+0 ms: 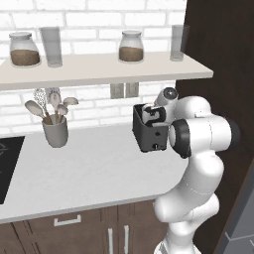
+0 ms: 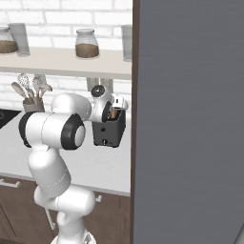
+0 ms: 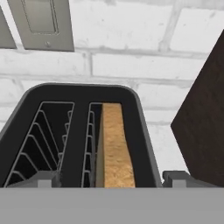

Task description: Start the toaster. Once the lever pops up, take the bread to the plate on the dining counter.

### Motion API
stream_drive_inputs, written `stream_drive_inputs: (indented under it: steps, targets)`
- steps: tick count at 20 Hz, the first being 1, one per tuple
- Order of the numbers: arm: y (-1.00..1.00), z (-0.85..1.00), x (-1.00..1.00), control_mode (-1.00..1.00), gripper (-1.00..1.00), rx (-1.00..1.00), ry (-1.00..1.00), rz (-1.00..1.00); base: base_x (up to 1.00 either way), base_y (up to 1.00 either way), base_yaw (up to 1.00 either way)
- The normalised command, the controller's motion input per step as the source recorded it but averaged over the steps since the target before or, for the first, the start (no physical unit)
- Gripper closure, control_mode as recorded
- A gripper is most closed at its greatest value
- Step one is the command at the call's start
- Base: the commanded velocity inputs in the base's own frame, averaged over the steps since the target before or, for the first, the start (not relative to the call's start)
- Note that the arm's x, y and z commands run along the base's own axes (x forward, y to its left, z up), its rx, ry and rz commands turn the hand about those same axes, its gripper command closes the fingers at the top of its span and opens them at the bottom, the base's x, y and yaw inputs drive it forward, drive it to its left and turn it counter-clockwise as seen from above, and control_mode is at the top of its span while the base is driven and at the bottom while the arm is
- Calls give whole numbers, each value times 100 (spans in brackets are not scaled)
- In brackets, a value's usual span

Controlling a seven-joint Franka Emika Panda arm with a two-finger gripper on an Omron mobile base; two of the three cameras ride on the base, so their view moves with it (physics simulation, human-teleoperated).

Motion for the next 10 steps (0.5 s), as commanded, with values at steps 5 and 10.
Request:
stream_drive_inputs:
  steps: [5,10]
  targets:
    - [-4,0,0,-100,100,0,0,0,0,0,0]
    - [-10,1,0,-100,100,0,-1,0,0,0,0]
